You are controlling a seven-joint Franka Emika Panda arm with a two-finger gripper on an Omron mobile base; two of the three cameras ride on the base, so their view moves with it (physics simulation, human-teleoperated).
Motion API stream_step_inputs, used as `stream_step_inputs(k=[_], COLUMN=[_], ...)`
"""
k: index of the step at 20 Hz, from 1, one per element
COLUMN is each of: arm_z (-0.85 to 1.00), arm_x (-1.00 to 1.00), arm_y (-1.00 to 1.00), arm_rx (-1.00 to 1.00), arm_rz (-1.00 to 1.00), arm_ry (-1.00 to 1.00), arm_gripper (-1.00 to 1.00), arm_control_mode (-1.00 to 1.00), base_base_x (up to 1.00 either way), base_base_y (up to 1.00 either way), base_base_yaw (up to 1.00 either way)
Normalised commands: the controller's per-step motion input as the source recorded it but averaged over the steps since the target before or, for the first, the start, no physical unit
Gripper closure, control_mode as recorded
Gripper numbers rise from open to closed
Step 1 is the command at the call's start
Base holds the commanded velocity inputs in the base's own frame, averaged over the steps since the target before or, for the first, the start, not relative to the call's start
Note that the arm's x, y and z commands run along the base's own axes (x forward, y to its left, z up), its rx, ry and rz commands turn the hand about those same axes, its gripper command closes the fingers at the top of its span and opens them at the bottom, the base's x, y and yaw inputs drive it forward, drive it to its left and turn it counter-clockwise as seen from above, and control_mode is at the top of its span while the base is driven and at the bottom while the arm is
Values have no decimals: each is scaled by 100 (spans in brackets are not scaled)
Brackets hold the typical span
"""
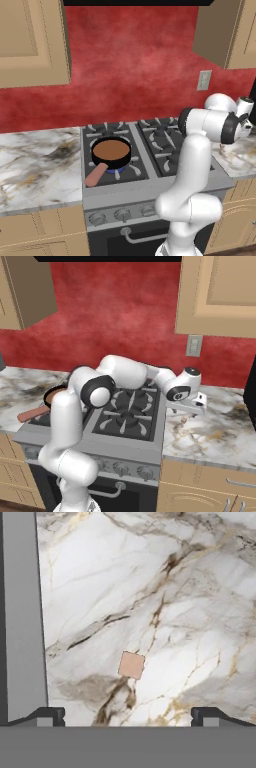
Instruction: Pick up the sugar cube(s) and place them in the saucepan with hot chocolate.
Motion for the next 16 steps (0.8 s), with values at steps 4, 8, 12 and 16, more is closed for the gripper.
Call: stream_step_inputs(k=[4, 8, 12, 16], arm_z=[-6, 0, -3, -11], arm_x=[0, 0, 0, 0], arm_y=[-21, -1, 0, 6], arm_rx=[0, 0, 0, 0], arm_rz=[0, 0, 0, 0], arm_ry=[0, 0, 0, 0], arm_gripper=[-100, -100, -100, -100], arm_control_mode=[-100, -100, -100, -100], base_base_x=[0, 0, 0, 0], base_base_y=[0, 0, 0, 0], base_base_yaw=[0, 0, 0, 0])
